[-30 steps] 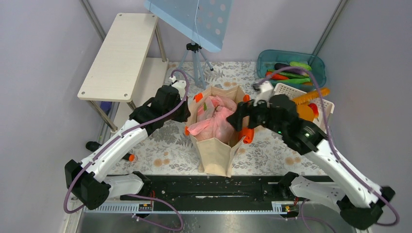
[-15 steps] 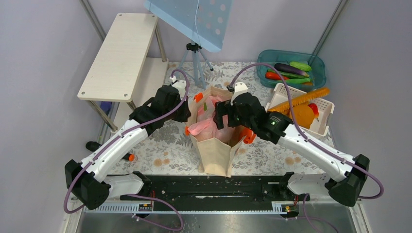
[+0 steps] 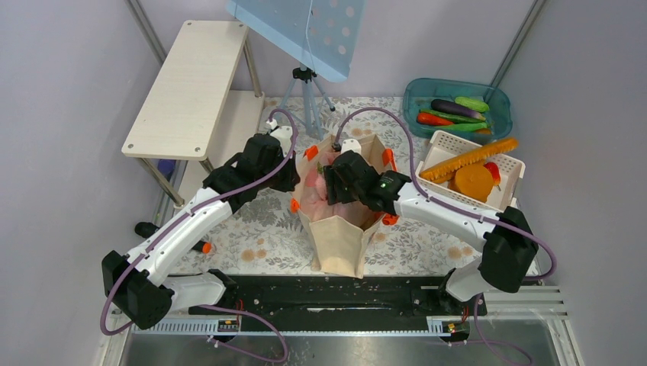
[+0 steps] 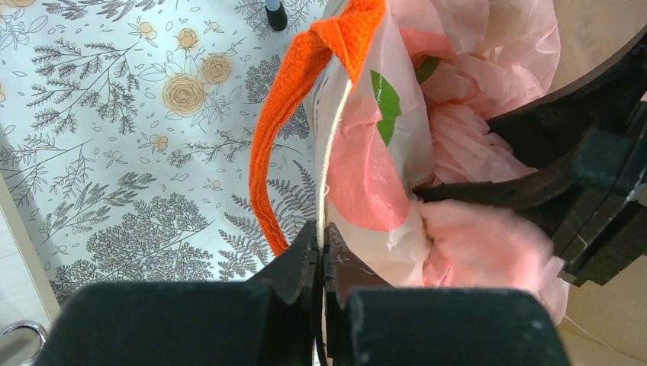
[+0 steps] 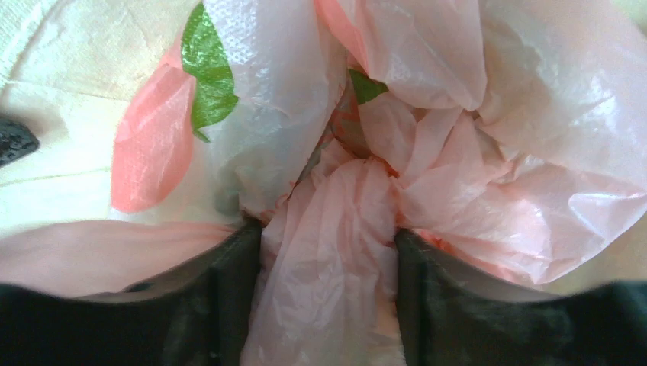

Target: Untie the knot of the grocery bags and take out the mixed food

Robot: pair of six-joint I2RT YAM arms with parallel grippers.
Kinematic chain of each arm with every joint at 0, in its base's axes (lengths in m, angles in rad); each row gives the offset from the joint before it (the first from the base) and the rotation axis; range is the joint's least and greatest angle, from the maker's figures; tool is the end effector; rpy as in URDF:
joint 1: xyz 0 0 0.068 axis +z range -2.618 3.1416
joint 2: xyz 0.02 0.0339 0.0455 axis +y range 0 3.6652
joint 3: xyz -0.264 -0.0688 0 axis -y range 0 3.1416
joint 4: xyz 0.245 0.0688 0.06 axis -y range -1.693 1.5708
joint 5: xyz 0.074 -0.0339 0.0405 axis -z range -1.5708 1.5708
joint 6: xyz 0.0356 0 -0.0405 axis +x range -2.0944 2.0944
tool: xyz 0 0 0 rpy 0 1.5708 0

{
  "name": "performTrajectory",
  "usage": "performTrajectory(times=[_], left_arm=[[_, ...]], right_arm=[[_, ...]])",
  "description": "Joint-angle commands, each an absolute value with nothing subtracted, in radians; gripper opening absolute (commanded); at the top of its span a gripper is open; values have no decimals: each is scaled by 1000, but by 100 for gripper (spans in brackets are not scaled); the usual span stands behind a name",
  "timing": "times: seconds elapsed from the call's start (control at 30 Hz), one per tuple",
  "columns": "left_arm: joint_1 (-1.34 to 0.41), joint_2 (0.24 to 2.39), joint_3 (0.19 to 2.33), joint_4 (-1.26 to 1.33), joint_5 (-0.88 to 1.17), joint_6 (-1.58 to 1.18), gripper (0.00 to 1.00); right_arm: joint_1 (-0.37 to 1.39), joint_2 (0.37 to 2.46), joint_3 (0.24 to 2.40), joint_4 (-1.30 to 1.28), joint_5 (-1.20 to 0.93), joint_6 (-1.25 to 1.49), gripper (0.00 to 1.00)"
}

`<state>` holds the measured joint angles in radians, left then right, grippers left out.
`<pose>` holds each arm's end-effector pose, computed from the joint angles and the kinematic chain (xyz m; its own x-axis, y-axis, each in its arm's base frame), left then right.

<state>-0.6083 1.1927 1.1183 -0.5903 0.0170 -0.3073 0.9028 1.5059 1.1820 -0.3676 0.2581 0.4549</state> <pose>0.2110 -0.1477 0.3329 -0.6586 0.0901 -0.7471 0.4020 0.8814 -0.2481 0.2163 0.2595 0.2867 -0.6348 -0.1188 -0.7635 -0.3989 0.8966 0.1922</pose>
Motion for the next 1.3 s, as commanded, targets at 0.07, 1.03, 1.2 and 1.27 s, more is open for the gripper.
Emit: performTrajectory(times=[0.07, 1.03, 1.2, 1.27], left_arm=[[-604, 1179, 1126, -522, 34, -302, 0], [-627, 1327, 1209, -126, 11, -591, 0], [-648, 1460, 1287, 112, -36, -694, 0], [-648, 1519, 1320, 195, -58, -722, 0]], right_arm=[[910, 1490, 1121, -310, 242, 453, 14], [909, 763, 1166, 159, 401, -41, 0], [908, 640, 1122, 66, 375, -6, 0], [907, 606, 1114, 16, 377, 33, 0]])
